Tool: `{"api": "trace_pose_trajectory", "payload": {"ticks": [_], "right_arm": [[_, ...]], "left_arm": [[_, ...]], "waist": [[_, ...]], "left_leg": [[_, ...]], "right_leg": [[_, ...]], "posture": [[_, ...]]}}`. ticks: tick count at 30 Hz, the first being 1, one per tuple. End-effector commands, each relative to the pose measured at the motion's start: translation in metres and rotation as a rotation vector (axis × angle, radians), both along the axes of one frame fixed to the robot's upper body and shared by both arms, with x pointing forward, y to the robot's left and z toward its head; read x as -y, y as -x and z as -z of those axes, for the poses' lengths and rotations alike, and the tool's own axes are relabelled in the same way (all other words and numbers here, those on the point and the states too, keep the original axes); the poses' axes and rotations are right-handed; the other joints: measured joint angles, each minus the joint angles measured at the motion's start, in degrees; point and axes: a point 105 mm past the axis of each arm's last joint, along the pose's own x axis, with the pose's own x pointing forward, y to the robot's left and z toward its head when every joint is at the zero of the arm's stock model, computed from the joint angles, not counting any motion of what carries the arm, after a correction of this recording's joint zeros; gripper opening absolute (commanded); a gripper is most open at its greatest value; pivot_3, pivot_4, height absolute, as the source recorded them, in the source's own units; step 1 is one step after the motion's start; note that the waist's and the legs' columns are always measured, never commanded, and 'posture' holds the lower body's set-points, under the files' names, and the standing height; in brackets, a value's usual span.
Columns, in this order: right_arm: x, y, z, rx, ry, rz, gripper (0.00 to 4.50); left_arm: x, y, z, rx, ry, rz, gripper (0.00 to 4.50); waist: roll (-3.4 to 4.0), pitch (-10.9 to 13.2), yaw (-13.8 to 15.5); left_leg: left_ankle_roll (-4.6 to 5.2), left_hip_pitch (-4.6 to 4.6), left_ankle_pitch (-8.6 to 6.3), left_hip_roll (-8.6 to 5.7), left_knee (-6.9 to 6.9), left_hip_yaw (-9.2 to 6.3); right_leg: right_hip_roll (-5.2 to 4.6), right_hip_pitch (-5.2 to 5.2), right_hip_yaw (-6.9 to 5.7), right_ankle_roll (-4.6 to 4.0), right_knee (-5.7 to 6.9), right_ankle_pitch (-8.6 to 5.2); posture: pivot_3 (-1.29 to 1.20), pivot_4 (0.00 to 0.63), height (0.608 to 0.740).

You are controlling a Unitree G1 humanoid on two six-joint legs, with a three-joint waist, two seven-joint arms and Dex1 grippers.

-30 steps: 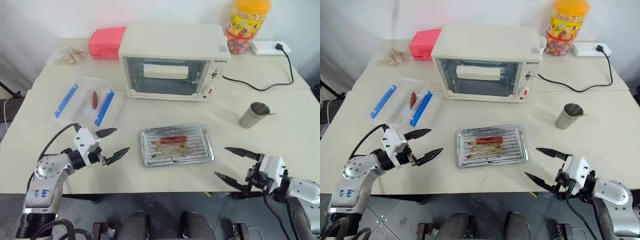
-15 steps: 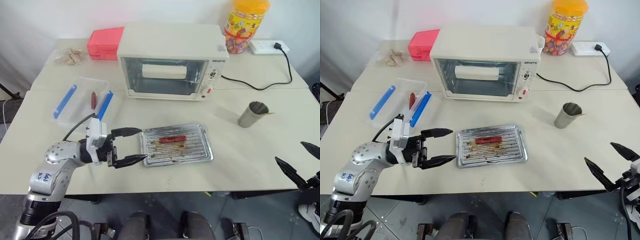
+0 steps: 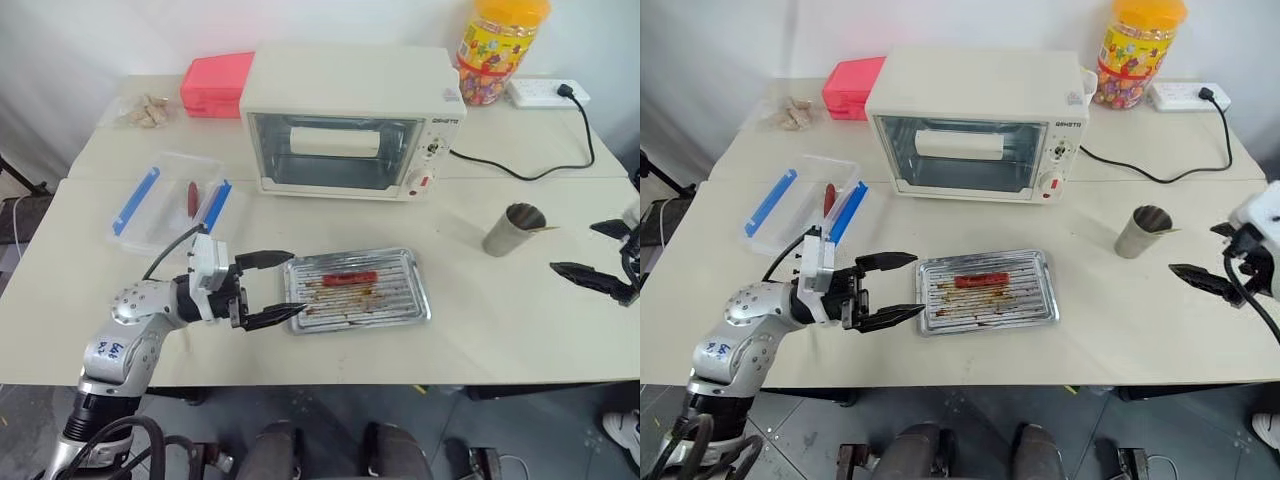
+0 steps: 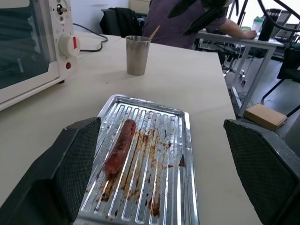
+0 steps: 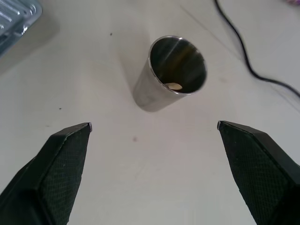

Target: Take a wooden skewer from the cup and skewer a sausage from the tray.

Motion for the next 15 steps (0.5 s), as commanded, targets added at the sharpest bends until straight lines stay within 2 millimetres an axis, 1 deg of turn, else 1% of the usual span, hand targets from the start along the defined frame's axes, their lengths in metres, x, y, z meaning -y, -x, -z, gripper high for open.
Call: {"api": "trace_pose_trajectory", "payload": {"ticks": [1, 5, 9, 14, 15], "right_arm": [[0.0, -0.008, -0.003, -0.029, 0.06, 0.027, 4.5], [-0.003, -0.02, -0.007, -0.013, 0.095, 0.016, 4.5], [-0.007, -0.031, -0.006, -0.008, 0.121, -0.015, 4.5], [-0.005, -0.041, -0.006, 0.009, 0.127, -0.021, 4.5], [-0.006, -0.042, -0.005, 0.005, 0.123, -0.03, 4.12]], "left_arm": [[0.002, 0.003, -0.002, 0.029, 0.0, -0.005, 4.44], [0.001, 0.003, 0.001, 0.017, 0.004, -0.032, 4.44], [-0.001, 0.004, 0.006, 0.007, 0.0, -0.05, 4.44], [0.0, 0.006, 0.007, 0.002, 0.002, -0.06, 4.44], [-0.001, 0.007, 0.007, 0.002, 0.002, -0.061, 4.5]], "waist": [[0.0, 0.0, -0.1], [0.0, 0.0, -0.2], [0.0, 0.0, -0.1], [0.0, 0.0, -0.2], [0.0, 0.0, -0.2]], "left_leg": [[0.0, 0.0, 0.0, 0.01, 0.0, 0.0], [-0.01, -0.06, 0.0, 0.02, 0.0, 0.07], [-0.01, -0.11, 0.0, 0.02, 0.03, 0.11], [-0.01, -0.14, 0.01, 0.02, 0.05, 0.12], [-0.01, -0.14, 0.01, 0.02, 0.05, 0.12]], "right_leg": [[0.0, -0.01, -0.01, 0.0, 0.0, 0.0], [0.01, -0.12, 0.04, 0.0, 0.02, 0.0], [0.0, -0.23, 0.06, 0.0, 0.09, 0.0], [0.0, -0.26, 0.06, 0.01, 0.11, 0.0], [0.01, -0.26, 0.06, 0.0, 0.13, 0.0]], "posture": [[0.0, 0.15, 0.74], [0.0, 0.15, 0.74], [0.0, 0.15, 0.74], [0.0, 0.15, 0.74], [0.0, 0.15, 0.74]]}}
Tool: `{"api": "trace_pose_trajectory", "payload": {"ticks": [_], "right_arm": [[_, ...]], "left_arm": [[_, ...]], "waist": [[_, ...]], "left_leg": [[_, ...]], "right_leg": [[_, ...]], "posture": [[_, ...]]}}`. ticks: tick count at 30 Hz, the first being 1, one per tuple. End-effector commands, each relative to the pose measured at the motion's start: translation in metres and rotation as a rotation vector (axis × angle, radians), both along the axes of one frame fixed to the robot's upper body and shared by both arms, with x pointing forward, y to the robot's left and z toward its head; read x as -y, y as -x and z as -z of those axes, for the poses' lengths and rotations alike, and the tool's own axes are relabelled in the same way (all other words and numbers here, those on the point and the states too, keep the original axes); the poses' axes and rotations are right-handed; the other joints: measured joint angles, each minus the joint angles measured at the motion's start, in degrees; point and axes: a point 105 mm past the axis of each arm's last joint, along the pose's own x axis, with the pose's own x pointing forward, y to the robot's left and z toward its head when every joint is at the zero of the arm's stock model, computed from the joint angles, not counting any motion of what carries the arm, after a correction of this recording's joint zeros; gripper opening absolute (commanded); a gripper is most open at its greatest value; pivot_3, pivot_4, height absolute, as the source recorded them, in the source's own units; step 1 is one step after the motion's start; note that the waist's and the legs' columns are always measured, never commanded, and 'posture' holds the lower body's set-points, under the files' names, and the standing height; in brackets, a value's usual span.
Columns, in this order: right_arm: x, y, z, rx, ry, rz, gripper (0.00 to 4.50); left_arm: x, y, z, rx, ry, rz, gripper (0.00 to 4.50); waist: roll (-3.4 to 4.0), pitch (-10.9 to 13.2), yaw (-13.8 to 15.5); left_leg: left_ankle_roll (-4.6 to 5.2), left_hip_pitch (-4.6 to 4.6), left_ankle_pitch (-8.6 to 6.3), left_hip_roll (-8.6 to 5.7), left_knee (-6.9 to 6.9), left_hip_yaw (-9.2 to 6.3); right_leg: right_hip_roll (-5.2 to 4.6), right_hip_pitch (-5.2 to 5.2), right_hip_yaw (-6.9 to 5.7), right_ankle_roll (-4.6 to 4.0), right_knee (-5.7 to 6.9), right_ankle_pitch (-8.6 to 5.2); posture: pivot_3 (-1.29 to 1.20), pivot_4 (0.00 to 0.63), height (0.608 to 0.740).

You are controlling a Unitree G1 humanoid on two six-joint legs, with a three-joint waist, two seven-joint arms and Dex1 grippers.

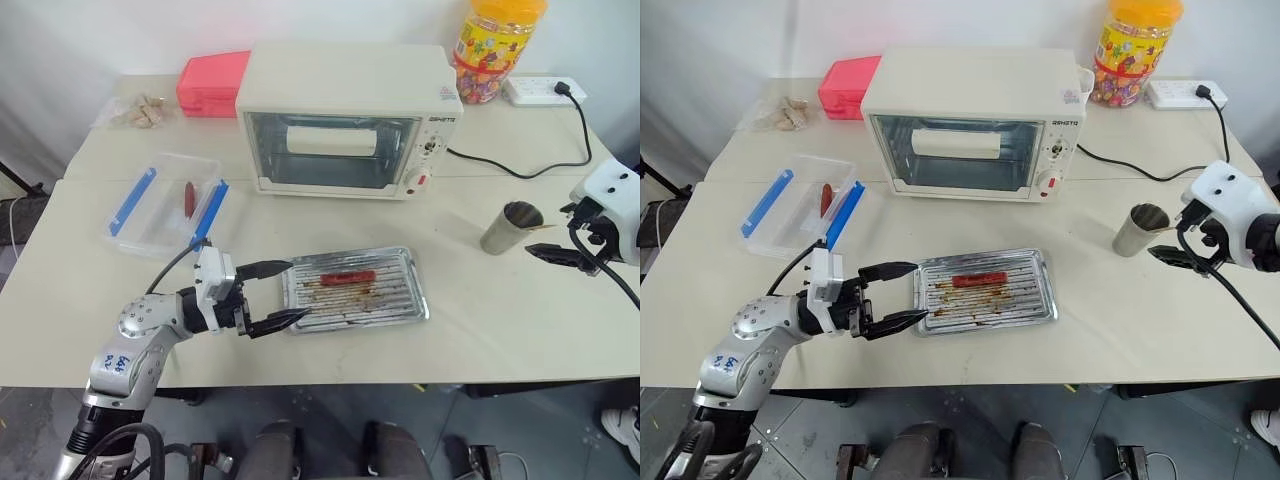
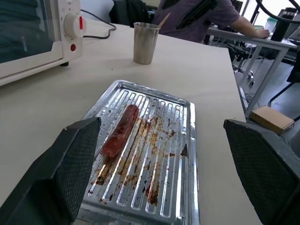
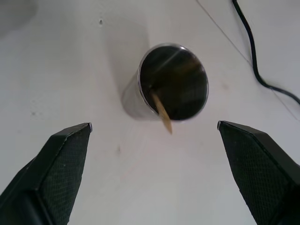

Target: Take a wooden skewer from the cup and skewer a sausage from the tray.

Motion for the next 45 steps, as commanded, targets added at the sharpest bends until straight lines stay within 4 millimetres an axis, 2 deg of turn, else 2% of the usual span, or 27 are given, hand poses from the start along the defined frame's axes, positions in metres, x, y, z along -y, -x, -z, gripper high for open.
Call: {"api": "trace_pose_trajectory", "payload": {"ticks": [1, 5, 13, 18, 23, 28, 31, 34, 41, 42, 45], "right_arm": [[0.0, -0.004, -0.008, 0.028, 0.016, -0.022, 3.93], [0.005, -0.009, -0.007, 0.042, 0.032, -0.014, 2.62], [0.001, -0.012, -0.003, 0.036, 0.017, -0.031, 0.05], [0.001, -0.014, -0.008, 0.058, 0.023, -0.04, 0.02], [0.003, -0.012, -0.023, 0.073, 0.035, -0.057, 0.02], [0.007, -0.01, -0.031, 0.044, 0.011, -0.045, 0.02], [0.003, -0.002, -0.03, -0.014, -0.003, -0.086, 0.87], [0.0, 0.004, -0.038, -0.002, -0.037, -0.134, 1.89], [0.021, 0.006, -0.051, 0.035, -0.08, -0.112, 4.16], [0.025, 0.004, -0.052, 0.043, -0.108, -0.099, 4.41], [0.032, 0.001, -0.053, 0.052, -0.154, -0.105, 4.46]], "left_arm": [[0.003, 0.006, -0.009, 0.051, 0.006, 0.008, 4.5], [0.002, 0.007, -0.008, 0.048, 0.007, 0.001, 4.5], [-0.001, 0.008, -0.006, 0.042, 0.002, -0.009, 4.5], [-0.002, 0.007, -0.005, 0.04, 0.003, -0.017, 4.5], [-0.002, 0.006, -0.003, 0.035, 0.003, -0.021, 4.5], [-0.003, 0.005, -0.002, 0.035, 0.006, -0.027, 4.5], [-0.003, 0.004, -0.002, 0.038, 0.004, -0.032, 4.5], [-0.005, 0.004, -0.001, 0.038, 0.005, -0.044, 4.5], [-0.007, 0.004, 0.003, 0.032, 0.008, -0.052, 4.5], [-0.007, 0.004, 0.003, 0.033, 0.009, -0.055, 4.5], [-0.008, 0.004, 0.003, 0.034, 0.014, -0.063, 4.5]], "waist": [[0.0, 0.0, 0.0], [0.0, 0.0, 0.0], [0.0, 0.0, 0.0], [0.0, 0.0, 0.0], [0.0, 0.0, 0.0], [0.0, 0.0, 0.0], [0.0, 0.0, 0.1], [0.0, 0.0, -0.1], [0.0, 0.0, -0.1], [0.0, 0.0, -0.1], [0.0, 0.0, -0.2]], "left_leg": [[0.0, 0.0, 0.0, 0.0, 0.0, 0.01], [0.0, -0.01, 0.0, 0.0, 0.01, 0.02], [0.0, -0.01, 0.0, 0.01, 0.01, 0.05], [-0.01, 0.0, 0.0, 0.01, 0.03, 0.06], [0.0, -0.01, 0.0, 0.01, 0.03, 0.07], [0.0, -0.01, 0.0, 0.01, 0.03, 0.07], [0.0, -0.01, 0.0, 0.01, 0.03, 0.07], [0.0, -0.01, 0.0, 0.01, 0.04, 0.08], [0.0, 0.0, 0.0, 0.01, 0.05, 0.11], [0.0, 0.0, 0.0, 0.01, 0.06, 0.13], [0.0, 0.01, 0.0, 0.02, 0.05, 0.15]], "right_leg": [[0.0, -0.01, 0.0, 0.0, 0.0, 0.0], [0.0, -0.02, 0.01, 0.0, 0.02, 0.0], [0.0, -0.05, 0.03, 0.0, 0.07, 0.0], [0.0, -0.06, 0.03, 0.0, 0.08, 0.0], [0.0, -0.07, 0.03, 0.0, 0.09, 0.0], [0.0, -0.07, 0.04, 0.0, 0.09, 0.0], [0.01, -0.08, 0.04, 0.0, 0.09, 0.0], [0.0, -0.07, 0.06, 0.0, 0.09, 0.0], [0.0, -0.08, 0.09, 0.0, 0.11, 0.0], [0.0, -0.08, 0.1, 0.0, 0.11, 0.0], [0.01, -0.1, 0.11, 0.0, 0.12, 0.0]], "posture": [[0.0, 0.15, 0.74], [0.0, 0.15, 0.74], [0.0, 0.15, 0.74], [0.0, 0.15, 0.74], [0.0, 0.15, 0.74], [0.0, 0.15, 0.74], [0.0, 0.15, 0.74], [0.0, 0.15, 0.74], [0.0, 0.15, 0.74], [0.0, 0.15, 0.74], [0.0, 0.15, 0.74]]}}
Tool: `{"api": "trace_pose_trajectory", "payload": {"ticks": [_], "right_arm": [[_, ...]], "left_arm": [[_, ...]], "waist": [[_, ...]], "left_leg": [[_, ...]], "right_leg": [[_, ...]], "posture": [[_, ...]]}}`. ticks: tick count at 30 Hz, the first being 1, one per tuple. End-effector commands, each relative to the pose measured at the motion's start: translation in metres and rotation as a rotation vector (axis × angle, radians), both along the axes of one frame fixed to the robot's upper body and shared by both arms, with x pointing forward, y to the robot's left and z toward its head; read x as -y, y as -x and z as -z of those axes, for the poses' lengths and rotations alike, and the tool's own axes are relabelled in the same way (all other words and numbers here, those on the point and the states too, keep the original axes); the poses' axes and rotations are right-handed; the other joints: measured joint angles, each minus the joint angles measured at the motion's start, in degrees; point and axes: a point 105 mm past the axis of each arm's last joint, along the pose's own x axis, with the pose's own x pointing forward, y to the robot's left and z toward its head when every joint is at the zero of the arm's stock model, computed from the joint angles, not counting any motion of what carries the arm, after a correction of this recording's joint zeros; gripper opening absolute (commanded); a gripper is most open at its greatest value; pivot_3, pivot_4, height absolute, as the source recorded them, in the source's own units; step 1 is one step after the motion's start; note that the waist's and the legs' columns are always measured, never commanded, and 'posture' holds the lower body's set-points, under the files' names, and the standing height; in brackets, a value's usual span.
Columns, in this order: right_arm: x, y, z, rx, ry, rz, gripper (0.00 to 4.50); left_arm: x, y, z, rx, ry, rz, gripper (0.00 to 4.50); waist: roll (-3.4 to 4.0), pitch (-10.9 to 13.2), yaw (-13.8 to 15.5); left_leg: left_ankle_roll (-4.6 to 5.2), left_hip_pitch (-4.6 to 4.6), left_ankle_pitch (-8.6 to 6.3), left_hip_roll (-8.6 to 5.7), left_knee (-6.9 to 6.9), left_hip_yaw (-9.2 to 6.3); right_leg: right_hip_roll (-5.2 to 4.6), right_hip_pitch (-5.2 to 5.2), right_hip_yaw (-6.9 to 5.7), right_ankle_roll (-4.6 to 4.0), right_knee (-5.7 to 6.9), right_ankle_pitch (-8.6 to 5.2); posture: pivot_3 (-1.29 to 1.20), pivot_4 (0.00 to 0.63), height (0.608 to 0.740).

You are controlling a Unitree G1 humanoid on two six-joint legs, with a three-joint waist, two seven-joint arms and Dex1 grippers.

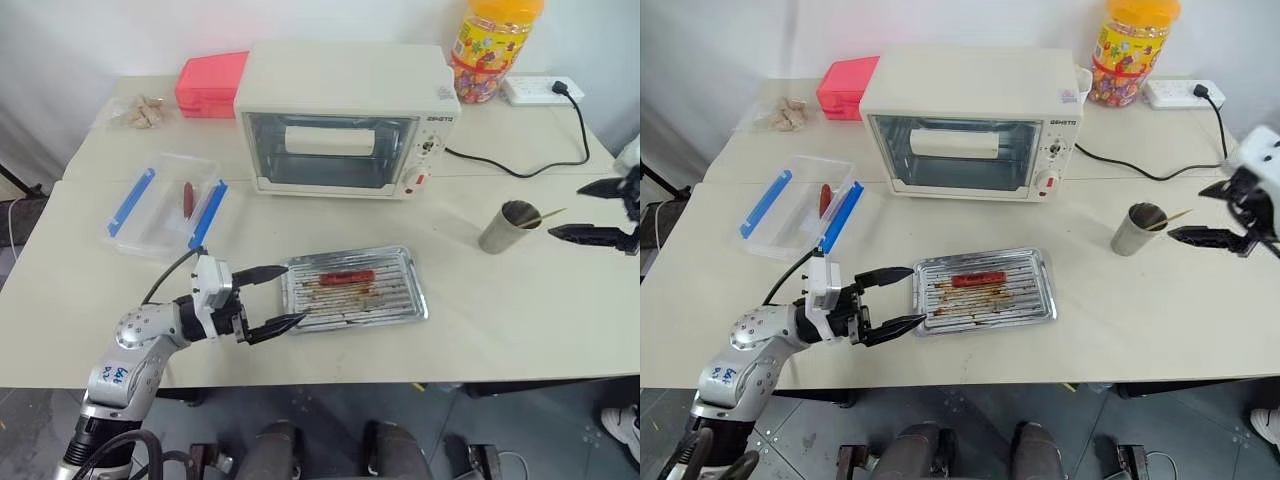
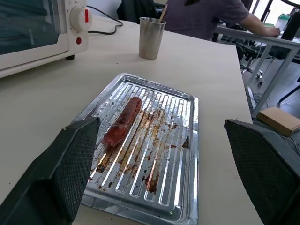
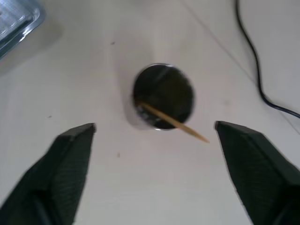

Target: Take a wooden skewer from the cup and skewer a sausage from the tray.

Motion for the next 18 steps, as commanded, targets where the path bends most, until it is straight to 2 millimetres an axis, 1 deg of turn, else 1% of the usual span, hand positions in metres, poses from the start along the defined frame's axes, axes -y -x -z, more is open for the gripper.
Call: {"api": "trace_pose_trajectory", "payload": {"ticks": [1, 4, 6, 8, 11, 14, 18], "right_arm": [[0.008, 0.0, -0.013, 0.059, -0.032, -0.03, 4.46], [0.016, -0.008, -0.009, 0.072, -0.046, -0.036, 4.46], [0.018, -0.013, 0.002, 0.016, -0.079, -0.053, 4.46], [0.022, -0.017, 0.011, -0.033, -0.109, -0.033, 4.46], [0.02, -0.025, 0.02, -0.072, -0.172, -0.03, 4.46], [0.016, -0.032, 0.024, -0.08, -0.225, -0.035, 4.46], [0.005, -0.038, 0.025, -0.078, -0.27, -0.085, 4.46]], "left_arm": [[-0.003, 0.0, -0.005, 0.036, 0.01, -0.023, 4.5], [-0.003, 0.0, -0.005, 0.035, 0.011, -0.026, 4.5], [-0.001, -0.001, -0.005, 0.033, 0.013, -0.025, 4.5], [0.0, -0.001, -0.005, 0.033, 0.014, -0.024, 4.5], [0.002, -0.001, -0.006, 0.034, 0.016, -0.024, 4.5], [0.003, -0.001, -0.007, 0.033, 0.017, -0.025, 4.5], [0.002, 0.002, -0.007, 0.027, 0.01, -0.028, 4.5]], "waist": [[0.0, 0.0, 0.0], [0.0, 0.0, -0.1], [0.0, 0.0, -0.2], [0.0, 0.0, -0.3], [0.0, 0.0, -0.5], [0.0, 0.0, -0.5], [0.0, 0.0, -0.7]], "left_leg": [[0.0, 0.0, 0.0, 0.01, 0.0, 0.0], [0.0, 0.01, 0.0, 0.0, 0.01, 0.03], [0.0, 0.02, 0.0, -0.01, 0.01, 0.05], [0.0, 0.02, 0.0, 0.0, 0.01, 0.05], [0.0, 0.01, 0.0, 0.0, 0.0, 0.05], [-0.01, 0.01, 0.0, 0.01, 0.0, 0.04], [-0.01, 0.0, 0.0, 0.0, 0.0, 0.04]], "right_leg": [[0.0, 0.0, 0.0, 0.0, 0.0, 0.0], [0.0, 0.01, 0.01, 0.0, 0.0, 0.0], [0.0, 0.0, 0.02, 0.0, 0.0, 0.0], [0.01, 0.0, 0.02, 0.0, 0.0, 0.0], [0.01, -0.01, 0.01, 0.0, 0.0, 0.0], [0.01, -0.02, 0.01, 0.0, 0.02, 0.0], [0.01, -0.02, 0.02, 0.0, 0.02, 0.0]], "posture": [[0.0, 0.15, 0.74], [0.0, 0.15, 0.74], [0.0, 0.15, 0.74], [0.0, 0.15, 0.74], [0.0, 0.15, 0.74], [0.0, 0.15, 0.74], [0.0, 0.15, 0.74]]}}
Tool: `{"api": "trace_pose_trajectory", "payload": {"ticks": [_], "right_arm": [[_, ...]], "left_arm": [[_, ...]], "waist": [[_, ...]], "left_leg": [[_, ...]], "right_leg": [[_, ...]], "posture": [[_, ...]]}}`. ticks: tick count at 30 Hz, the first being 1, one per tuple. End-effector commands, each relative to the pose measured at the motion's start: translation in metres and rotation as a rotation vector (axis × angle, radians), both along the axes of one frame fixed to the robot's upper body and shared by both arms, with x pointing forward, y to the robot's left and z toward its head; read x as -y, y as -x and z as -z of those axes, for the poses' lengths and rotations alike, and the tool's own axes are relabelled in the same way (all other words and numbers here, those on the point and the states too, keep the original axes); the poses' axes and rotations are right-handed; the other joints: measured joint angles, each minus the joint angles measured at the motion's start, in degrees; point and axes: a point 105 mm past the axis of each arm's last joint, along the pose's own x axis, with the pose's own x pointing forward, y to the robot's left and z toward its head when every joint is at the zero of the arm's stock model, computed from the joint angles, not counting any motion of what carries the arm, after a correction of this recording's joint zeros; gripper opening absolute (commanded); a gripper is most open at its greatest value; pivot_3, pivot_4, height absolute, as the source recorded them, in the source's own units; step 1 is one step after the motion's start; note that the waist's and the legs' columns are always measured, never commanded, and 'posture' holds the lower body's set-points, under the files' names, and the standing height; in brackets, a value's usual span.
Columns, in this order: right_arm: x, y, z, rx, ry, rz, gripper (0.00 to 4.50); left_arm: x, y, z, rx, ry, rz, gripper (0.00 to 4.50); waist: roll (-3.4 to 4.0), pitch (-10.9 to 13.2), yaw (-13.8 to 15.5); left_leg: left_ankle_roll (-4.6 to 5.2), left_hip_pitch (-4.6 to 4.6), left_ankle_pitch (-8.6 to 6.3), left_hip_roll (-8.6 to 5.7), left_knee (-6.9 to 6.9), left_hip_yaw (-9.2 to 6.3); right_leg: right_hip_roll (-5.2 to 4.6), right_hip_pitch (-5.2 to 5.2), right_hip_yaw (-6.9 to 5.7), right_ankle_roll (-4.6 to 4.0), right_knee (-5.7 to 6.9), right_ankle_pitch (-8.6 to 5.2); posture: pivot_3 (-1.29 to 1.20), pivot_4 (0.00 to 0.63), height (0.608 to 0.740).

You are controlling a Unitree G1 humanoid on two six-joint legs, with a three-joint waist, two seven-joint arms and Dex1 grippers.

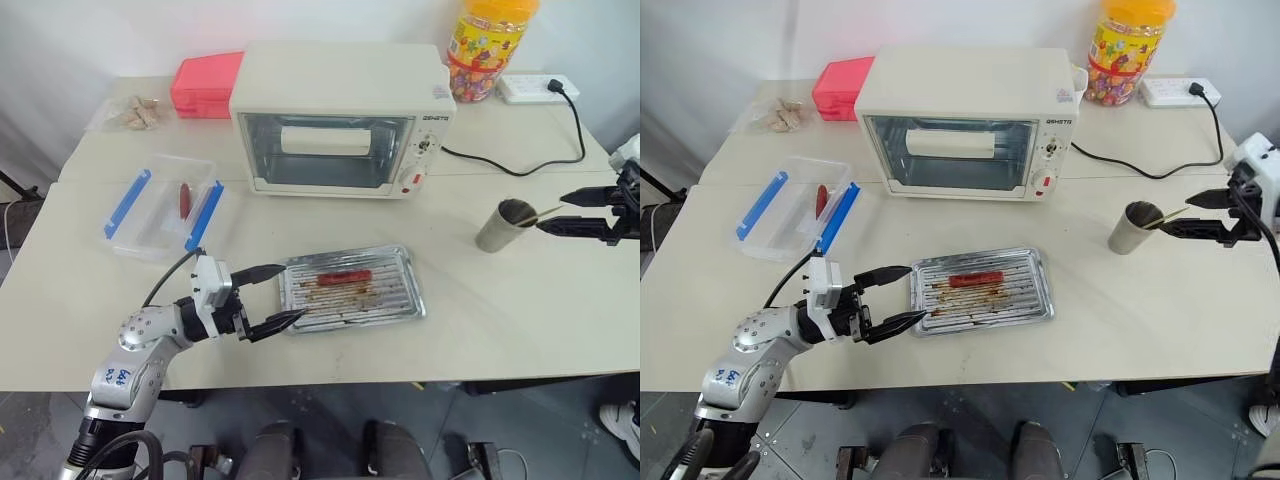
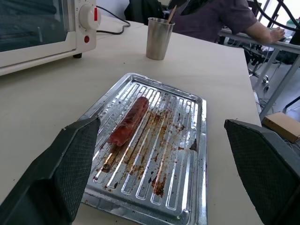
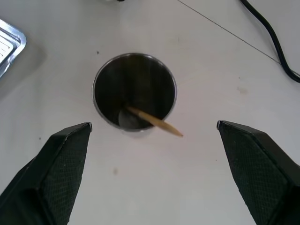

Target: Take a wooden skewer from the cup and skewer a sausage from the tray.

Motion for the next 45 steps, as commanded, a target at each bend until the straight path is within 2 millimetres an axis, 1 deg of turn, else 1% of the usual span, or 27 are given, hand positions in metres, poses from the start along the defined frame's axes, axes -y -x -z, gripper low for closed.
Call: {"api": "trace_pose_trajectory", "payload": {"ticks": [1, 6, 9, 10, 11, 13, 17, 21, 26, 28, 32, 34, 36, 39, 42, 44, 45], "right_arm": [[-0.004, 0.001, -0.01, 0.028, -0.024, -0.04, 4.46], [-0.001, 0.002, -0.006, -0.01, -0.029, -0.027, 4.46], [-0.001, 0.001, -0.007, 0.007, -0.029, -0.02, 3.88], [-0.001, 0.0, -0.007, 0.008, -0.029, -0.021, 3.58], [-0.001, 0.001, -0.007, 0.006, -0.028, -0.023, 3.19], [-0.001, 0.001, -0.007, -0.001, -0.022, -0.029, 2.62], [-0.001, 0.001, -0.008, 0.01, -0.024, -0.027, 1.21], [-0.002, 0.001, -0.01, 0.018, -0.029, -0.031, 0.02], [-0.001, 0.004, -0.014, 0.018, -0.04, -0.034, 0.01], [-0.002, 0.006, -0.019, 0.015, -0.068, -0.048, 0.01], [-0.006, 0.018, -0.044, 0.05, -0.056, -0.118, 0.01], [-0.01, 0.026, -0.063, 0.086, -0.049, -0.147, 0.01], [-0.014, 0.032, -0.076, 0.111, -0.049, -0.164, 0.01], [-0.023, 0.048, -0.101, 0.157, 0.003, -0.207, 0.01], [-0.035, 0.06, -0.118, 0.187, -0.013, -0.262, 0.01], [-0.051, 0.067, -0.124, 0.192, -0.058, -0.332, 0.01], [-0.061, 0.069, -0.124, 0.18, -0.092, -0.375, 0.01]], "left_arm": [[0.002, 0.005, -0.009, 0.04, -0.008, 0.008, 4.5], [0.0, 0.005, -0.01, 0.036, -0.008, -0.005, 4.5], [0.001, 0.006, -0.009, 0.034, -0.007, -0.006, 4.5], [0.001, 0.006, -0.009, 0.032, -0.007, -0.006, 4.5], [0.001, 0.006, -0.009, 0.032, -0.007, -0.006, 4.5], [0.001, 0.006, -0.009, 0.03, -0.008, -0.006, 4.5], [0.0, 0.006, -0.009, 0.031, -0.009, -0.006, 4.5], [0.0, 0.005, -0.009, 0.033, -0.011, -0.008, 4.5], [0.0, 0.005, -0.007, 0.029, -0.01, -0.008, 4.5], [-0.001, 0.005, -0.007, 0.028, -0.009, -0.01, 4.5], [-0.001, 0.005, -0.006, 0.026, -0.007, -0.008, 4.5], [-0.004, 0.006, -0.005, 0.025, -0.011, -0.011, 4.5], [-0.008, 0.007, -0.004, 0.023, -0.016, -0.014, 4.5], [-0.014, 0.006, -0.002, 0.017, -0.023, -0.022, 4.5], [-0.019, 0.005, -0.001, 0.01, -0.024, -0.03, 4.5], [-0.022, 0.005, -0.002, -0.006, -0.009, -0.029, 4.5], [-0.023, 0.005, -0.004, -0.018, 0.005, -0.027, 4.5]], "waist": [[0.0, 0.0, 0.0], [0.01, 0.0, 0.0], [0.01, 0.0, 0.0], [0.01, 0.0, -0.1], [0.01, 0.0, -0.1], [0.01, 0.0, -0.3], [0.01, 0.0, -0.7], [0.01, 0.0, -0.6], [0.01, 0.0, -0.6], [0.01, 0.0, -0.7], [0.03, 0.0, -0.6], [0.14, 0.1, -0.5], [0.15, 0.1, -0.5], [0.15, 0.1, -0.5], [0.15, 0.1, -0.6], [0.15, 0.1, -0.6], [0.15, 0.1, -0.6]], "left_leg": [[0.0, 0.0, 0.0, 0.0, 0.0, -0.01], [0.0, -0.01, 0.0, -0.01, 0.0, -0.02], [0.0, -0.01, 0.0, 0.0, 0.0, -0.02], [0.0, -0.01, 0.0, -0.01, 0.0, -0.02], [0.0, -0.01, 0.0, 0.0, 0.0, -0.02], [0.0, -0.01, 0.0, 0.0, 0.0, -0.02], [0.0, -0.01, 0.0, 0.0, 0.0, -0.02], [-0.01, -0.01, 0.0, 0.0, 0.0, -0.02], [0.0, -0.01, 0.0, 0.0, 0.0, -0.02], [0.0, -0.01, 0.0, 0.0, 0.0, -0.02], [0.0, -0.01, 0.0, 0.0, 0.0, -0.01], [0.0, -0.02, 0.0, -0.01, 0.0, -0.01], [-0.01, -0.05, -0.01, -0.02, -0.01, -0.01], [-0.02, -0.05, -0.02, 0.0, -0.01, -0.02], [-0.04, -0.04, -0.02, 0.0, -0.01, 0.0], [-0.04, -0.04, -0.03, 0.0, 0.01, 0.01], [-0.04, -0.04, -0.03, 0.0, 0.01, 0.02]], "right_leg": [[0.0, 0.0, -0.01, 0.0, 0.0, 0.0], [-0.01, 0.0, 0.0, 0.0, 0.01, 0.0], [0.0, -0.01, -0.01, 0.0, 0.01, 0.0], [-0.01, -0.01, 0.0, 0.0, 0.01, 0.0], [-0.01, -0.01, 0.0, 0.0, 0.01, 0.0], [-0.01, -0.01, 0.0, 0.0, 0.01, 0.0], [0.0, -0.01, 0.0, 0.0, 0.02, 0.0], [0.0, -0.01, 0.0, 0.0, 0.02, 0.0], [-0.01, -0.01, 0.01, 0.0, 0.02, 0.0], [-0.01, -0.01, 0.01, 0.0, 0.02, 0.0], [-0.01, -0.03, 0.03, 0.0, 0.03, 0.0], [-0.01, -0.05, 0.03, 0.0, 0.04, 0.0], [-0.03, -0.1, 0.04, 0.0, 0.05, 0.0], [-0.03, -0.1, 0.04, 0.0, 0.05, 0.0], [-0.03, -0.12, 0.05, 0.0, 0.05, 0.0], [-0.04, -0.1, 0.07, 0.0, 0.05, 0.0], [-0.04, -0.11, 0.08, 0.0, 0.05, 0.0]], "posture": [[0.0, 0.15, 0.74], [0.0, 0.15, 0.74], [0.0, 0.15, 0.74], [0.0, 0.15, 0.74], [0.0, 0.15, 0.74], [0.0, 0.15, 0.74], [0.0, 0.15, 0.74], [0.0, 0.15, 0.74], [0.0, 0.15, 0.74], [0.0, 0.15, 0.74], [0.0, 0.15, 0.74], [0.0, 0.15, 0.74], [0.0, 0.15, 0.74], [0.0, 0.15, 0.74], [0.0, 0.15, 0.74], [0.0, 0.15, 0.74], [0.0, 0.15, 0.74]]}}
